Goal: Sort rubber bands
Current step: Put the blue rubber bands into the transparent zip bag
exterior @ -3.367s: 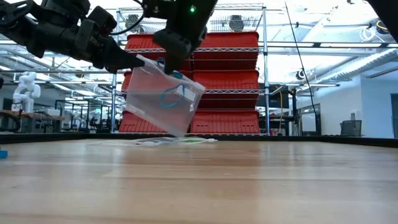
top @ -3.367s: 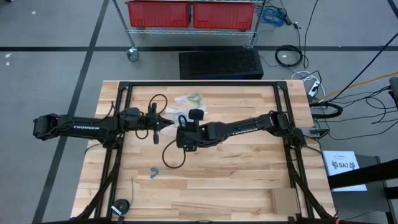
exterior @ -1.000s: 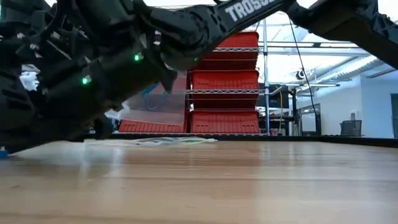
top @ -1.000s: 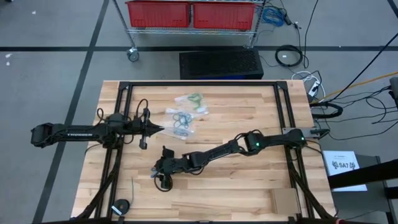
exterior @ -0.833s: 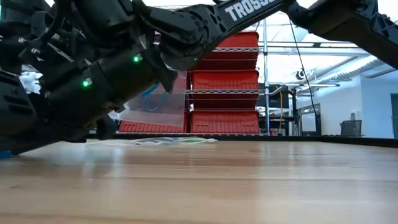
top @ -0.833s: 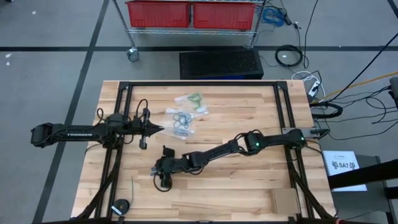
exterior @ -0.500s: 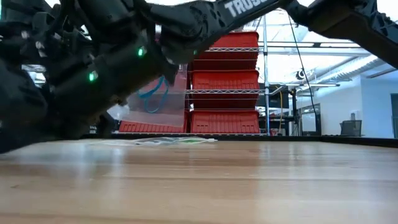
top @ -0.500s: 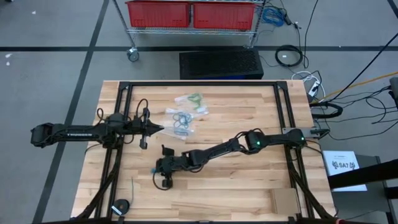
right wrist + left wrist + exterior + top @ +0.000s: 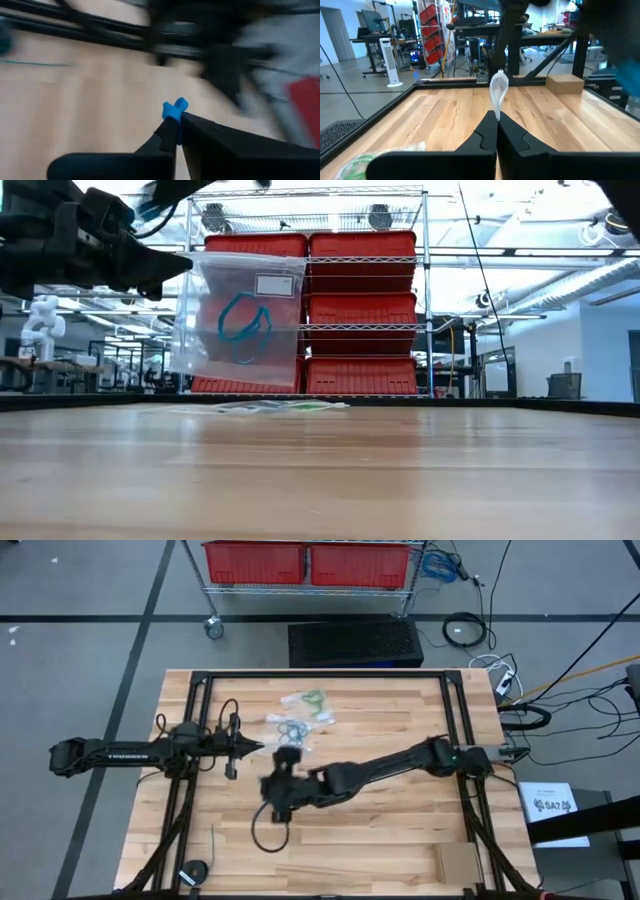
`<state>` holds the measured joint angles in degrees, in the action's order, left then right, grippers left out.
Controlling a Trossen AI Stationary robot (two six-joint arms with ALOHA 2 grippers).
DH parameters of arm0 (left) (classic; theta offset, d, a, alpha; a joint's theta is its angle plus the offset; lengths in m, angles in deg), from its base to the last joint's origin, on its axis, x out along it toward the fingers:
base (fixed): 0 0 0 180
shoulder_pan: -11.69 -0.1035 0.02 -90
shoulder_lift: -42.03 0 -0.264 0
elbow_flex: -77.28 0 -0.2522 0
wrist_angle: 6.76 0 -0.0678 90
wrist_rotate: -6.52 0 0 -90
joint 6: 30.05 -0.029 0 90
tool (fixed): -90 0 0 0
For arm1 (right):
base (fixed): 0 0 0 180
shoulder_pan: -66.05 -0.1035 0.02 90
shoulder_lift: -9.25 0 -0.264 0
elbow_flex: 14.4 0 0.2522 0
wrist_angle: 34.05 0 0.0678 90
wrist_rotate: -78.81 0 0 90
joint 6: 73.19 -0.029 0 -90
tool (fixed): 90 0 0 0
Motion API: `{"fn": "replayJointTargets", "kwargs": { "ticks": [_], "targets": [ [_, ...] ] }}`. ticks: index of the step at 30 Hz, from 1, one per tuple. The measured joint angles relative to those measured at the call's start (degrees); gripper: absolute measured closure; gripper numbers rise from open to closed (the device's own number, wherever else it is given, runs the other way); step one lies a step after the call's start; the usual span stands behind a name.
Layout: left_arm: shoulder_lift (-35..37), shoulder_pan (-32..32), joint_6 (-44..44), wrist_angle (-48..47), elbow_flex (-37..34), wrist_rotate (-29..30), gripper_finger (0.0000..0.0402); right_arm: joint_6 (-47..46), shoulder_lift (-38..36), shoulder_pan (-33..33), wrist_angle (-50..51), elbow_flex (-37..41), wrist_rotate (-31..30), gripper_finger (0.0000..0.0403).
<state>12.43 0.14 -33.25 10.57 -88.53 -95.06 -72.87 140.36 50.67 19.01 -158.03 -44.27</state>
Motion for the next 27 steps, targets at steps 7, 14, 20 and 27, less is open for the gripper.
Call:
{"fn": "replayJointTargets", "kwargs": {
  "ticks": [7,14,20,27],
  "targets": [
    [-0.04,0.0,-0.2,-0.44,0.0,0.0,0.0401,0.41,-3.94,1.61,8.12,0.07,-9.02,0.0402],
    [-0.04,0.0,-0.23,-0.5,0.0,0.0,0.0401,-2.43,-0.99,4.25,15.36,0.26,-7.96,0.0403],
    [-0.04,0.0,-0.25,-0.47,0.0,0.0,0.0401,-4.02,0.02,5.71,16.58,0.26,-5.99,0.0403],
    [-0.04,0.0,-0.27,-0.42,0.0,-0.02,0.0401,-8.44,0.02,7.93,16.28,0.26,4.64,0.0377]
  ]
}}
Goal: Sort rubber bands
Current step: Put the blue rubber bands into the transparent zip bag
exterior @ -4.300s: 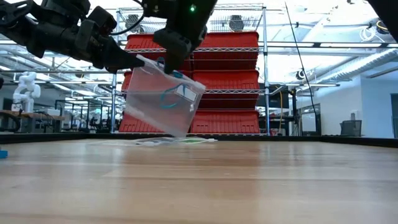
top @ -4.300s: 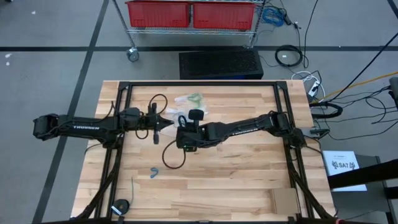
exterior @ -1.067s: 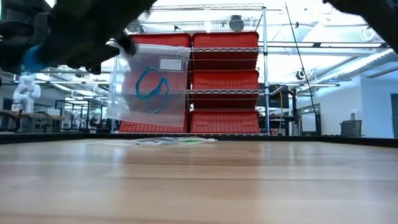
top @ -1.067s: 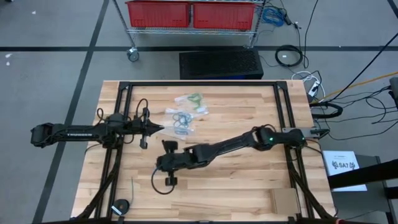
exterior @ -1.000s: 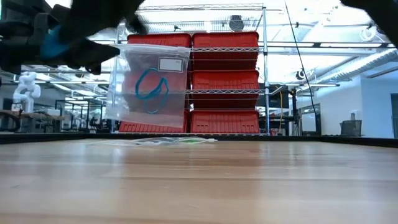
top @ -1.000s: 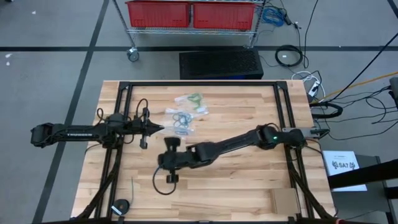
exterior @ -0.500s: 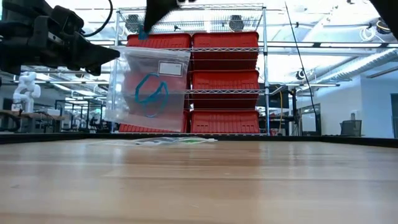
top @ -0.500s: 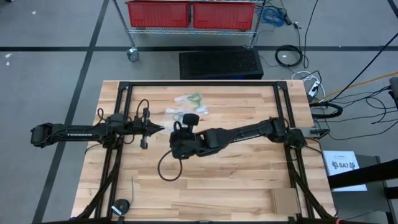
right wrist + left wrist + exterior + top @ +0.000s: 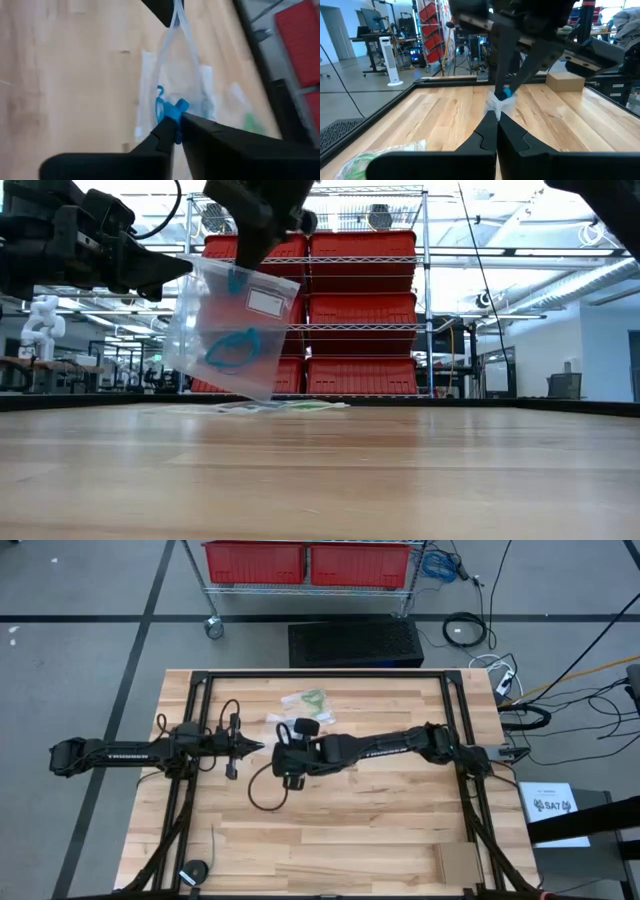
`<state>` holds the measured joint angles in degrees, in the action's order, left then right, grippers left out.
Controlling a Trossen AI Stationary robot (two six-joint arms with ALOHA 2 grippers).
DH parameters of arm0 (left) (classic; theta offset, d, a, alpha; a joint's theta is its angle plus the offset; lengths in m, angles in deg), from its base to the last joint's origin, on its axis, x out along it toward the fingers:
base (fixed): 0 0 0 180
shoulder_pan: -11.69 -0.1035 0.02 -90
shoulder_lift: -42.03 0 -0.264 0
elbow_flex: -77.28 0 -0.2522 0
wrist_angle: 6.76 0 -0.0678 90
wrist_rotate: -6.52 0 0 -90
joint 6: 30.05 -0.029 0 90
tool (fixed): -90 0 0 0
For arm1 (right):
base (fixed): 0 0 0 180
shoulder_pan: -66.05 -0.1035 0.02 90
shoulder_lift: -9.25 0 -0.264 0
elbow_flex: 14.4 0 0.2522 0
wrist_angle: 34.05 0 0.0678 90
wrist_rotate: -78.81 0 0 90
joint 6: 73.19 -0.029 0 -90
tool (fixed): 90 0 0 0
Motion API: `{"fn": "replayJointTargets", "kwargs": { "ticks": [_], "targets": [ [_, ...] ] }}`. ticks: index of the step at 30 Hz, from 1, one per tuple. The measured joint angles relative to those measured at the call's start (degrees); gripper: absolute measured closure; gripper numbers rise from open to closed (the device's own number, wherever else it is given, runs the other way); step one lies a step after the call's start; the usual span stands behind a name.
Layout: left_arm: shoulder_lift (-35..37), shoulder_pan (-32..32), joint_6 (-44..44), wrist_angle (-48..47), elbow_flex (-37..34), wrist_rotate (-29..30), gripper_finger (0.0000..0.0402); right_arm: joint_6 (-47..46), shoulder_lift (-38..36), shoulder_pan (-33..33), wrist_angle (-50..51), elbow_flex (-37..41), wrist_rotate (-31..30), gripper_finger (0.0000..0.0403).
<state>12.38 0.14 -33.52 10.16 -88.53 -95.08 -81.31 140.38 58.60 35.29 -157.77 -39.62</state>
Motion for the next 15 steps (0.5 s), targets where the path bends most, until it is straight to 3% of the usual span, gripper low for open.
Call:
{"fn": "replayJointTargets", "kwargs": {
  "ticks": [9,12,15],
  "targets": [
    [0.0,0.0,-0.02,-0.19,0.0,-0.02,0.0401,-2.72,-3.71,-0.52,2.1,-0.05,4.4,0.0235],
    [0.0,0.0,-0.02,-0.32,0.0,-0.02,0.0401,-6.48,-6.67,-0.5,6.26,-0.09,7.05,0.0217],
    [0.0,0.0,-0.02,-0.36,0.0,-0.02,0.0401,-10.73,-10.12,-1.18,12.75,-0.09,9.1,0.0229]
  ]
}}
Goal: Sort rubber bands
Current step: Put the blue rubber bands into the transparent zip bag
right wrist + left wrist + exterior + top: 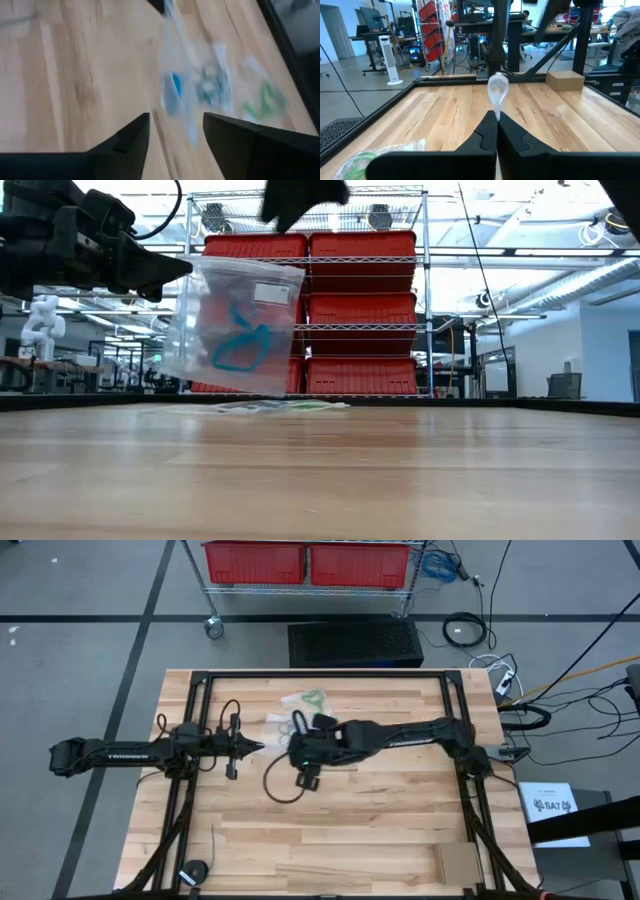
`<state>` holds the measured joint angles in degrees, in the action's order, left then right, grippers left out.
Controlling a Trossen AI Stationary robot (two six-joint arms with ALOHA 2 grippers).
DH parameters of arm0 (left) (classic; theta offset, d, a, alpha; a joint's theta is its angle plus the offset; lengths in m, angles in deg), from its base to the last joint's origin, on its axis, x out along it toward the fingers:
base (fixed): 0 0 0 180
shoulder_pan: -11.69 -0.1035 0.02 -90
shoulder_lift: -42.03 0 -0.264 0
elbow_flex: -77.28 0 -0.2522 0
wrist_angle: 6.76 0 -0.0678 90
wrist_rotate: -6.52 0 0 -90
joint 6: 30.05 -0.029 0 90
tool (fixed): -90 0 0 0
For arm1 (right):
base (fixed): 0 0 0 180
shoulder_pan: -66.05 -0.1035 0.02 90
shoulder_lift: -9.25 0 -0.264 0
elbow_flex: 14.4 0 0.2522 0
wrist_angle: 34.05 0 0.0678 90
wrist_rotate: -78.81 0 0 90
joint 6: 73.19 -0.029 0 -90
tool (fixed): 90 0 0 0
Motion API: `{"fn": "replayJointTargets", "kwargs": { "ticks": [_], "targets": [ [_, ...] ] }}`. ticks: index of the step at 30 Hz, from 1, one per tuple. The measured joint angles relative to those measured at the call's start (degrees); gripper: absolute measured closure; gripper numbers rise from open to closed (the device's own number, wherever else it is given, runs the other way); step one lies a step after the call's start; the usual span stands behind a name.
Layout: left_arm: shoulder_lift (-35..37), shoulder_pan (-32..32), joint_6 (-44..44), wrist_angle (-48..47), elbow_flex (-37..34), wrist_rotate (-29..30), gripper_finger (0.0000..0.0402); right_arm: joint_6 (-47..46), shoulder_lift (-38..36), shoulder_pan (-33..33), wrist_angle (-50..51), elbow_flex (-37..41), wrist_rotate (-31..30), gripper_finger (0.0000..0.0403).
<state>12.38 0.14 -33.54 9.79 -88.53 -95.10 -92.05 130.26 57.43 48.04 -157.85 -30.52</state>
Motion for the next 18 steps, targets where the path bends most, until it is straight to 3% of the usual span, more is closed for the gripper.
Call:
{"fn": "replayJointTargets", "kwargs": {
  "ticks": [5,9,13,18],
  "targets": [
    [0.0,0.0,0.02,-0.05,0.0,-0.03,0.0401,-10.0,-3.74,-4.74,14.35,1.58,-1.83,0.0298],
    [0.0,0.0,0.04,0.34,0.0,-3.16,0.0401,-16.53,-5.68,-10.29,13.25,10.24,-5.19,0.0335],
    [-0.01,0.01,1.38,0.42,0.47,-8.19,0.0401,-20.39,-10.84,-14.25,0.12,25.22,-7.63,0.0347],
    [0.0,0.07,3.01,0.74,1.95,-17.42,0.0401,-17.83,-18.25,-14.46,-28.73,47.92,-7.66,0.0349]
  ]
}}
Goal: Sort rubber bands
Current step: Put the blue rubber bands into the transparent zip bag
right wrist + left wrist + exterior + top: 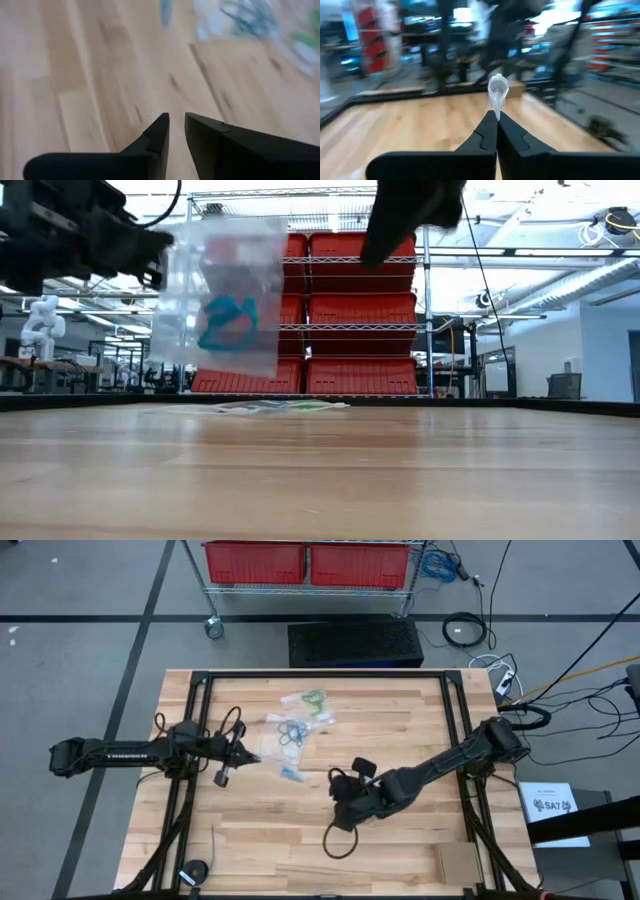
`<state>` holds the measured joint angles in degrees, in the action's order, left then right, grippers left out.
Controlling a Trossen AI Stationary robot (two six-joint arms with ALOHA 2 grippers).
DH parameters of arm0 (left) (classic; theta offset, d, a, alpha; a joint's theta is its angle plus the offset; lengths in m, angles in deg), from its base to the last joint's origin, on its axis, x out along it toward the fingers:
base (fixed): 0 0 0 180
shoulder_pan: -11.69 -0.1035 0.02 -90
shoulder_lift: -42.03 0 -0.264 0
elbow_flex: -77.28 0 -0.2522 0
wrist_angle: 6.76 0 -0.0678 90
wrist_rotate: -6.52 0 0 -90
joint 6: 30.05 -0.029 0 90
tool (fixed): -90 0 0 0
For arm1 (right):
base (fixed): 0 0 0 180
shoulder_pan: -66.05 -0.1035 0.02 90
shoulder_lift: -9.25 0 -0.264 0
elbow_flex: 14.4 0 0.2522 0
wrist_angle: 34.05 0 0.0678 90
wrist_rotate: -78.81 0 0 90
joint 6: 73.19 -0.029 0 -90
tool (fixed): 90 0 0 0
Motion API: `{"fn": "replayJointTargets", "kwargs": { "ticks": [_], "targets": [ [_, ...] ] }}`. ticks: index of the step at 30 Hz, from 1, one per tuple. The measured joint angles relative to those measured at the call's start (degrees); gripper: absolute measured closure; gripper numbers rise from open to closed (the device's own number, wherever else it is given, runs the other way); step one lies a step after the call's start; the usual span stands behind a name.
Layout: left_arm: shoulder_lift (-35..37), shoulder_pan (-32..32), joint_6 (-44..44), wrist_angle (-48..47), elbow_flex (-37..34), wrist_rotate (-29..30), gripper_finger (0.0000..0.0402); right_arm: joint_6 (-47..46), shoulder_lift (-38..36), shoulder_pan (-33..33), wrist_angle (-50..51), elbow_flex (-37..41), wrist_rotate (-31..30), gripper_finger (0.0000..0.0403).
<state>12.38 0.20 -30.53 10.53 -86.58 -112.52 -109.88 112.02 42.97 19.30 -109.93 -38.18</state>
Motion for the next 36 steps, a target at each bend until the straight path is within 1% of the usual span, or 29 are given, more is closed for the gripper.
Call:
{"fn": "replayJointTargets", "kwargs": {
  "ticks": [3,6,9,12,15,17,18,20,22,26,28,31,34,36],
  "targets": [
    [-0.02,0.0,0.96,-0.29,0.82,-7.93,0.0401,7.62,-2.6,1.56,-17.81,10.0,1.54,0.0349],
    [0.0,0.0,2.82,-0.36,1.09,-14.27,0.0401,11.87,-3.03,4.89,-31.83,16.43,5.87,0.0349],
    [0.0,0.0,3.16,-3.42,1.11,-15.24,0.0401,12.25,-2.23,8.42,-40.26,19.31,9.96,0.0341],
    [-0.57,0.0,3.13,-8.59,1.13,-11.82,0.0401,14.44,-0.55,10.46,-41.57,19.86,10.6,0.0321],
    [-2.2,0.0,2.61,-13.24,1.15,-9.54,0.04,16.94,-0.2,11.49,-41.99,19.83,10.93,0.029],
    [-3.75,0.09,3.01,-13.71,1.15,-4.53,0.0393,18.04,-0.12,12.18,-41.85,19.78,11.11,0.0268],
    [-4.57,0.05,3.02,-13.77,1.15,-1.67,0.0386,18.3,-0.07,12.56,-41.68,19.79,11.17,0.0258],
    [-6.39,0.04,3.06,-13.63,1.15,2.23,0.0367,18.74,0.0,13.16,-41.66,19.79,12.31,0.0239],
    [-7.77,0.05,3.57,-13.54,1.15,5.01,0.0343,19.42,0.0,13.5,-41.53,19.79,12.31,0.0223],
    [-10.07,0.04,8.41,-13.53,1.15,9.02,0.0292,21.13,0.0,13.75,-39.76,19.79,12.51,0.0198],
    [-10.76,0.04,10.32,-13.52,1.15,10.26,0.0268,23.96,0.0,14.01,-38.11,19.81,12.46,0.0189],
    [-11.13,0.05,10.54,-13.18,1.15,11.93,0.0245,32.5,0.29,14.08,-35.48,19.79,11.9,0.0184],
    [-11.13,0.04,9.88,-11.11,1.17,14.75,0.0239,39.78,1.93,14.02,-36.0,19.81,11.83,0.0189],
    [-11.1,0.04,8.97,-9.85,1.24,17.32,0.0238,43.99,3.47,13.96,-38.23,19.81,11.84,0.0194]
  ]
}}
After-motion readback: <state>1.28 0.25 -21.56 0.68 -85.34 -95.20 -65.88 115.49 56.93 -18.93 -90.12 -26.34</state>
